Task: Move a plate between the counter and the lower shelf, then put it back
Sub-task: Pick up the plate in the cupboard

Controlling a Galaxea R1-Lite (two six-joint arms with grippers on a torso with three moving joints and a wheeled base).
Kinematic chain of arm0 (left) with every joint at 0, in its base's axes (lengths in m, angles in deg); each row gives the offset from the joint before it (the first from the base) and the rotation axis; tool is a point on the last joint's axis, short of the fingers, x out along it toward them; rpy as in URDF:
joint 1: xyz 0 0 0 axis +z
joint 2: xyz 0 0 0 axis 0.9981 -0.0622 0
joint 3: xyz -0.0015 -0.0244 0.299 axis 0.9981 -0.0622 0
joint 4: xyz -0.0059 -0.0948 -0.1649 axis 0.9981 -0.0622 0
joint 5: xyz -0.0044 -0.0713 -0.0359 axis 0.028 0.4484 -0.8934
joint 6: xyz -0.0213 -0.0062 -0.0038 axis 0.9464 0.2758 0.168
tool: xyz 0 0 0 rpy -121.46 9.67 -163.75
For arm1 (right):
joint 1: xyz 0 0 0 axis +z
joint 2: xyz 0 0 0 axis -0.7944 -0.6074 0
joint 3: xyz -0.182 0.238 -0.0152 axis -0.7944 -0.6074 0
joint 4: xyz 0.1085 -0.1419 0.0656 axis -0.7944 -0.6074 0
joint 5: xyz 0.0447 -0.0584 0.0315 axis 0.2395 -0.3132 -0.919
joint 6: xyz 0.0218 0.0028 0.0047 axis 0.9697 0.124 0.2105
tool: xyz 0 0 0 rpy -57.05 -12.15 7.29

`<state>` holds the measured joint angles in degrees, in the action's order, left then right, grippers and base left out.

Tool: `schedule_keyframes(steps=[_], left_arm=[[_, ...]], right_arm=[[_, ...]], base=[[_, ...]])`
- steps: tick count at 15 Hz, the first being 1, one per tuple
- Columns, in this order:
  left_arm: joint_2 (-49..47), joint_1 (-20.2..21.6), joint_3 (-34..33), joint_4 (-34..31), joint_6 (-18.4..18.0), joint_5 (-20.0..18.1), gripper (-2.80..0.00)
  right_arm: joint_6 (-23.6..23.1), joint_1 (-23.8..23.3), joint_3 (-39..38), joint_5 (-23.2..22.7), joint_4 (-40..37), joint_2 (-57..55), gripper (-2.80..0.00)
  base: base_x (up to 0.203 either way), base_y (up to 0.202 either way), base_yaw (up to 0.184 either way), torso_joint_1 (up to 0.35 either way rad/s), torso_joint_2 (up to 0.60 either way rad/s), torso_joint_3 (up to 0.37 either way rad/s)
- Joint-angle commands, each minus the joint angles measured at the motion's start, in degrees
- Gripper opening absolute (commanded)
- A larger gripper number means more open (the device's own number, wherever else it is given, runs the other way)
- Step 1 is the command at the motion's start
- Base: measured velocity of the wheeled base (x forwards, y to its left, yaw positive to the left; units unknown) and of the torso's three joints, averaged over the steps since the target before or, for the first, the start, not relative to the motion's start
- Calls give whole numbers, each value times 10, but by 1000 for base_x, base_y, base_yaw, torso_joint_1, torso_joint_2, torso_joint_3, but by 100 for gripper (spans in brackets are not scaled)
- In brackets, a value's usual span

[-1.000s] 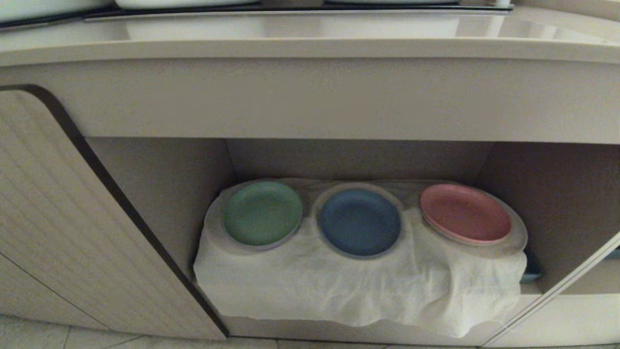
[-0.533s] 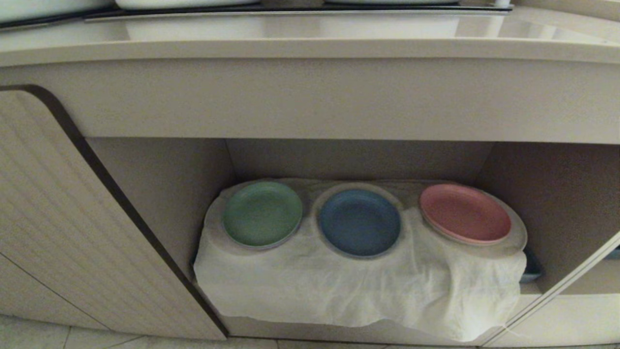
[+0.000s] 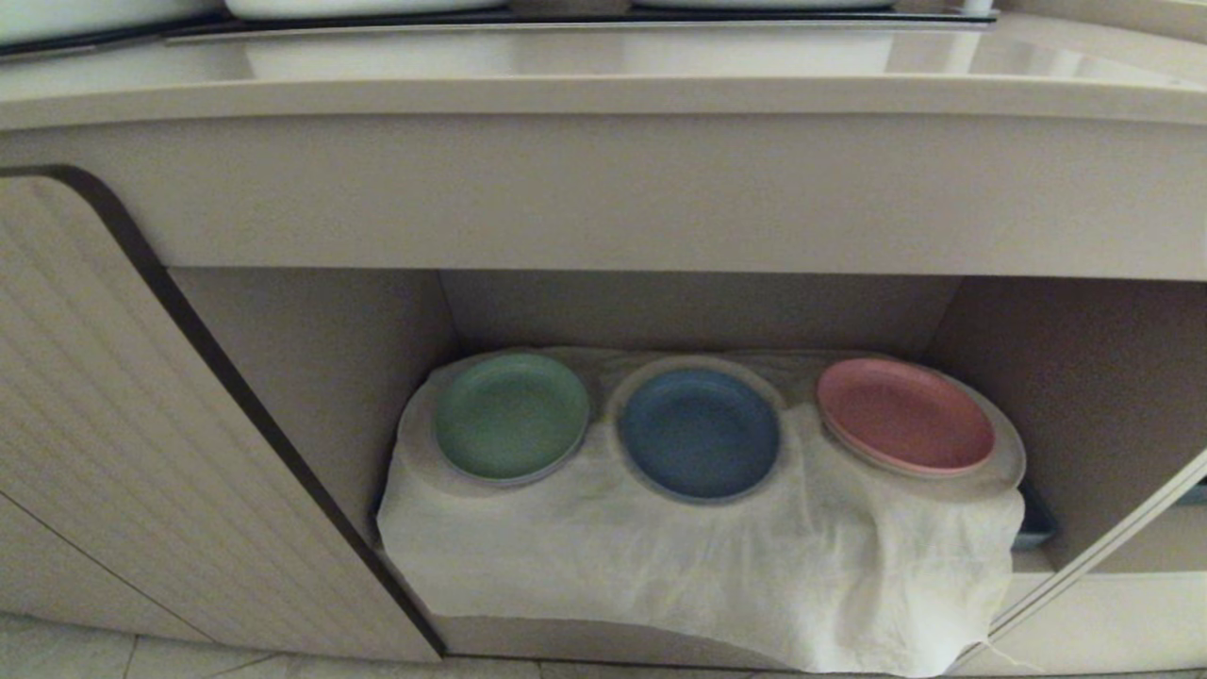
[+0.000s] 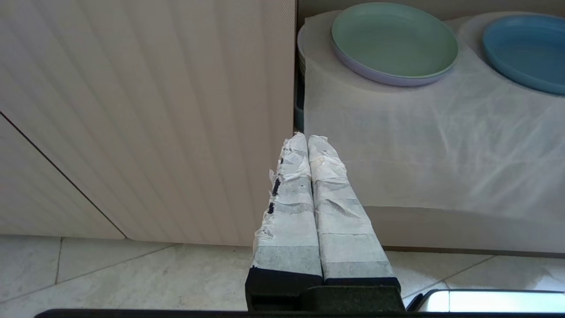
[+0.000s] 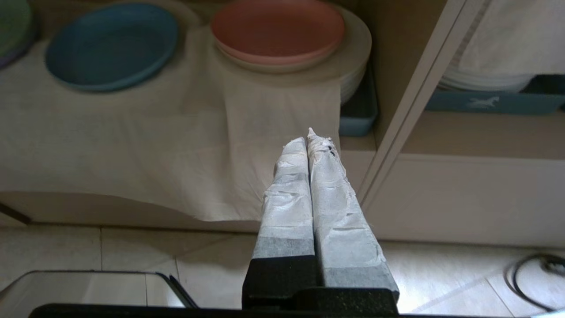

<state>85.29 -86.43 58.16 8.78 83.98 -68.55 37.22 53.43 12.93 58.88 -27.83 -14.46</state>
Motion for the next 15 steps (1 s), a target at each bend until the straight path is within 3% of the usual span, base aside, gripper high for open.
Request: schedule_keyframes(steps=[1, 5, 15], left_arm=[[0, 0, 0, 0, 0, 0, -280], [0, 0, 0, 0, 0, 0, -280], [0, 0, 0, 0, 0, 0, -280]], right_arm=[[1, -9, -20, -9, 2, 60, -280], [-2, -10, -49, -11, 5, 115, -280], [-4, -10, -65, -11, 9, 116, -280]], base=[[0, 0, 0, 0, 0, 0], [0, 0, 0, 0, 0, 0], [0, 0, 0, 0, 0, 0]])
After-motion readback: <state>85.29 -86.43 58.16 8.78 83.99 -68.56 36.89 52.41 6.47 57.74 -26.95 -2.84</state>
